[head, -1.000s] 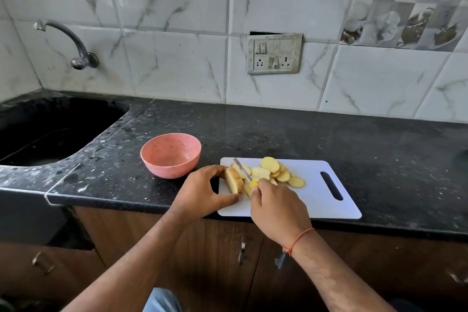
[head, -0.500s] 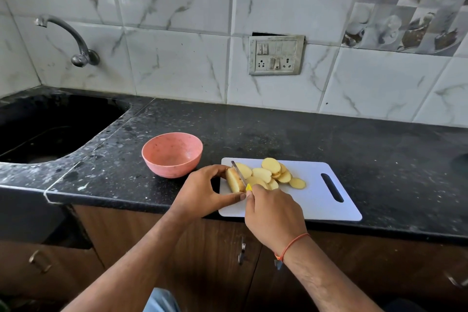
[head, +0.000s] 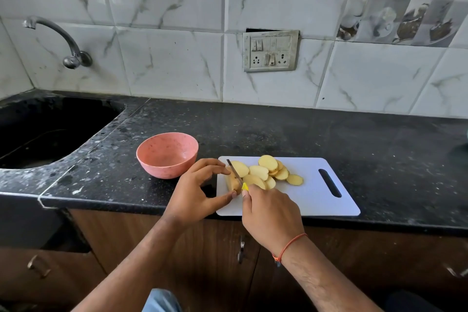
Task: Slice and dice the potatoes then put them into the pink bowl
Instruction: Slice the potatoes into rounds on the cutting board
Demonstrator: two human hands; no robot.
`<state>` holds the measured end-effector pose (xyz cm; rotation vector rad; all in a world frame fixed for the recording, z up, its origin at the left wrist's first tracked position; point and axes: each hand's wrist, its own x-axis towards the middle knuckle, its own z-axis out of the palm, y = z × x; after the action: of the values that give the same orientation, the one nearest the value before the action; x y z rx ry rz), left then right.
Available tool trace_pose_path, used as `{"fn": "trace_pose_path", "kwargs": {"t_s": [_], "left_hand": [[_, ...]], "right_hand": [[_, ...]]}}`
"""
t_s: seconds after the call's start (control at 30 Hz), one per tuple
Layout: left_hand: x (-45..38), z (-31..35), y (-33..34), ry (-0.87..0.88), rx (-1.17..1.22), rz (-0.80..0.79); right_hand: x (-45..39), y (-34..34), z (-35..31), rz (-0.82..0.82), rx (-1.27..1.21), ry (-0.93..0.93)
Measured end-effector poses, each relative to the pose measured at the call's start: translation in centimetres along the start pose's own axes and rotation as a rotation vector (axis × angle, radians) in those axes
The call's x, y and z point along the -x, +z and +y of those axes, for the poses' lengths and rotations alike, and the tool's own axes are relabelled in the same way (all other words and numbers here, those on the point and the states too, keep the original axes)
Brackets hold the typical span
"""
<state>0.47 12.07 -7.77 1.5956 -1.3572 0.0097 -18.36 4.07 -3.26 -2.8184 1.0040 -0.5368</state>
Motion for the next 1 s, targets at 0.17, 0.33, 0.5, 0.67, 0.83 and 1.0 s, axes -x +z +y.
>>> {"fn": "trace_pose_path", "kwargs": {"t_s": [0.17, 0.33, 0.5, 0.67, 0.83, 1.0], "left_hand": [[0.3, 0.0, 0.4, 0.07, -0.081, 0.004], [0.9, 0.1, 0.8, 0.106, -0.175, 0.021], [0.8, 0.3, 0.8, 0.104, -0.172, 0.023], [0.8, 0.4, 0.8, 0.102, -0.172, 0.042], [0.8, 0.3, 0.9, 0.119, -0.168, 0.041], [0.7, 0.3, 0.9, 0.146, -0.155, 0.04]], "right_hand": [[0.0, -0.3, 0.1, -0.01, 0.017, 0.007], [0.2, -0.5, -0.1, -0.045, -0.004, 0.013], [0.2, -1.1, -0.2, -0.075, -0.081, 0.035], [-0.1, -1.3, -0.1, -0.058, -0.08, 0.058], [0.0, -1.5, -0.7, -0.094, -0.079, 0.039], [0.0, -1.5, -1.1, -0.113, -0.075, 0.039]]}}
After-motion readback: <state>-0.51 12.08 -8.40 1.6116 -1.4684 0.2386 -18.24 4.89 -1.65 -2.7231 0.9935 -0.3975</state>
